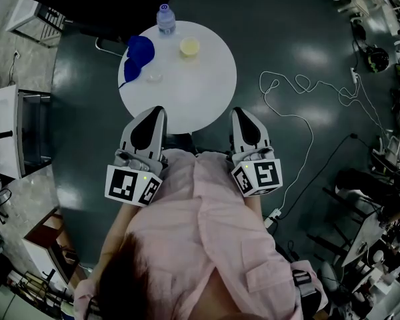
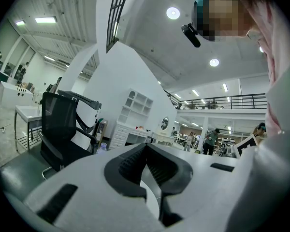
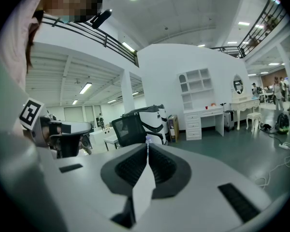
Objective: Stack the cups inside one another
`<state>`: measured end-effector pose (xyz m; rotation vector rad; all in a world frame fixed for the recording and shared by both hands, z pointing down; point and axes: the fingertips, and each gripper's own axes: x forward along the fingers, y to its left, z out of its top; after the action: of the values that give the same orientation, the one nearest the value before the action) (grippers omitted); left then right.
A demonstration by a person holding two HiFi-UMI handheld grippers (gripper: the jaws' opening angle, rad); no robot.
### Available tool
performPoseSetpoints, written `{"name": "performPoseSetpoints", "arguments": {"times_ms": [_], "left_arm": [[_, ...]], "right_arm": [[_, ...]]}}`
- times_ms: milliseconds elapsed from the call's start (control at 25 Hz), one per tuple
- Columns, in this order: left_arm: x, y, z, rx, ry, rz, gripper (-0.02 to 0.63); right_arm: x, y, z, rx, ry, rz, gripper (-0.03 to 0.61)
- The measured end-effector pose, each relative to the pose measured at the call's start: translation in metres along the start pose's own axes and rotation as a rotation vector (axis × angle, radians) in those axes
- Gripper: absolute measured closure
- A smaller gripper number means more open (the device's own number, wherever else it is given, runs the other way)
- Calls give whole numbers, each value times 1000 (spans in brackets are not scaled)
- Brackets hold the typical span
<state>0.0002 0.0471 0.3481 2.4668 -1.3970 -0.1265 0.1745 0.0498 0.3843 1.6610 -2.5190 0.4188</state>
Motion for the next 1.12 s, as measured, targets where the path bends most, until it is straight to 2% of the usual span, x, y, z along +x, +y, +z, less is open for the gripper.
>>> {"name": "performPoseSetpoints", "arguments": {"times_ms": [1120], "left_arm": [[0, 5, 1, -12, -10, -5, 596]], "right_arm": [[3, 0, 1, -6, 6, -14, 546]]}}
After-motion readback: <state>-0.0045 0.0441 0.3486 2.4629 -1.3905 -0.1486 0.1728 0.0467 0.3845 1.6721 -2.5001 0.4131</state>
